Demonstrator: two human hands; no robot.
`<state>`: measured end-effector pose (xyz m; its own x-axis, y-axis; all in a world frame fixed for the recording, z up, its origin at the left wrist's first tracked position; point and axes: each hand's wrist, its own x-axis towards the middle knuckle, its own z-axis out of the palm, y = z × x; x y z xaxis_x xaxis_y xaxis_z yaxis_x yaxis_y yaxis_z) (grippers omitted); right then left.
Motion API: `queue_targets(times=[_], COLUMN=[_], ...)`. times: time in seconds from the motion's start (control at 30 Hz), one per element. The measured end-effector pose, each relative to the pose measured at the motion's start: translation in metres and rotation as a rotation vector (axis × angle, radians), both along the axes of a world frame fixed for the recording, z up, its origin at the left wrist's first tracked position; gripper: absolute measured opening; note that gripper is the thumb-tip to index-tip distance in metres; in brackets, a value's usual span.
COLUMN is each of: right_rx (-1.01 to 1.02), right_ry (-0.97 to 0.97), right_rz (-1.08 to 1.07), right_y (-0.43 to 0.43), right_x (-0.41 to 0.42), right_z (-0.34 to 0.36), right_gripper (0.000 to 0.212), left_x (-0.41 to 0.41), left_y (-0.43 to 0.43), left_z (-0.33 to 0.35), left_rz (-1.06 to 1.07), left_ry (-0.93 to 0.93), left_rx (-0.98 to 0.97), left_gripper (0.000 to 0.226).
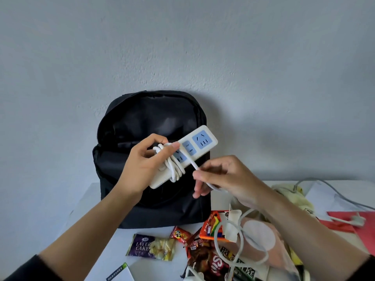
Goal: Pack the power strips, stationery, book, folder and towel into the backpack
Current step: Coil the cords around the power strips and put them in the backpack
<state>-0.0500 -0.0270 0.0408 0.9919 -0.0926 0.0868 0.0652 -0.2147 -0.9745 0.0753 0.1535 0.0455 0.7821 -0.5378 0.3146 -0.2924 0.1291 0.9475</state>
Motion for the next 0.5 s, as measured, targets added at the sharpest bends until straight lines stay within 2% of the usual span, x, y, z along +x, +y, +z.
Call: queue_targets(times=[0.1,0.2,0.27,0.33,0.43,0.47,0.5], right_rx=[-0.1,-0.374,-0.499,-0.471,-0.211,-0.199,-0.281], right_ry=[0.07,0.152,0.249,0.333,0.384,0.402,0.439], right_rz=[0.038,0.079,0.145,0.209,0.24,0.24,0.226], right_y=[0.005,0.003,-0.003,-0.008,-0.021,-0.026,-0.031], right_x=[0.003,0.006,0.007,0.006,0.006,0.007,0.008], right_z=[-0.005,-0.002,0.002,0.006,0.007,0.007,0.006], right_gripper=[0.058,0.085,0.093,0.086,0.057,0.051,0.052], left_x=[0.0,0.0,0.004,0.007,0.011,0.012,0.013], left_y=[0.002,0.005,0.009,0.015,0.021,0.022,0.022], left_z=[0.004,0.008,0.007,0.007,0.004,0.003,0.002], left_rz=[-0.058,-0.115,-0.151,-0.195,-0.247,-0.278,-0.321], left_ry=[0.186,0.256,0.267,0.263,0.276,0.283,0.299], left_rx=[-0.078,-0.113,-0.114,-0.107,-0.103,-0.109,-0.128], left_gripper=[0.036,0.029,0.026,0.026,0.033,0.034,0.035])
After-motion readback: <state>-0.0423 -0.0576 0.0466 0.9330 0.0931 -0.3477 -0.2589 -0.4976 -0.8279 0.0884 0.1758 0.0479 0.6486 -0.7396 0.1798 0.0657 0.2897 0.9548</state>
